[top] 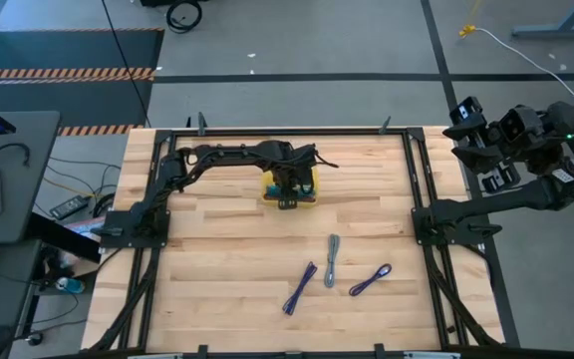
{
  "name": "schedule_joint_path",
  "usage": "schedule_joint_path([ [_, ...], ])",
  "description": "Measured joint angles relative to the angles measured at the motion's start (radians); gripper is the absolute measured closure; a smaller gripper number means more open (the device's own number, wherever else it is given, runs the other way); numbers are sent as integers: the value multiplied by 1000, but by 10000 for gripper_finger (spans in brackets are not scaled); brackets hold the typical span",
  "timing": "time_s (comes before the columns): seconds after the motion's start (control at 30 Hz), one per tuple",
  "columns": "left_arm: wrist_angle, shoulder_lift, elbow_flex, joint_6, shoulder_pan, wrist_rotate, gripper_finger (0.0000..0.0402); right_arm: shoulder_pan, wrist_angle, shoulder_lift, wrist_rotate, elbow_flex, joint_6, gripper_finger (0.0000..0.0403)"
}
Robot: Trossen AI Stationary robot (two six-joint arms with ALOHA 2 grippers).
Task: Pick and place USB-C Cables
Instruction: Put the right violet charger cable into the bin
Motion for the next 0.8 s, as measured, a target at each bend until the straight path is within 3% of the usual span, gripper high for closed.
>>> schedule_joint_path([
  [0.2, -70, -55, 14, -107, 0, 12, 138, 0, -38, 0, 27, 0, -2, 227],
  [0.37, -190, -134, 135, -177, -6, 13, 125, 0, -187, 5, 207, 0, 30, 227],
  [0.53, -235, -228, 290, -231, -29, 8, 125, 0, -444, 56, 338, 0, 203, 227],
  [0.67, -242, -304, 397, -231, -64, -35, 125, 0, -624, 132, 302, 0, 384, 228],
  [0.8, -285, -376, 468, -231, -105, -167, 125, 11, -760, 236, 143, 0, 546, 232],
])
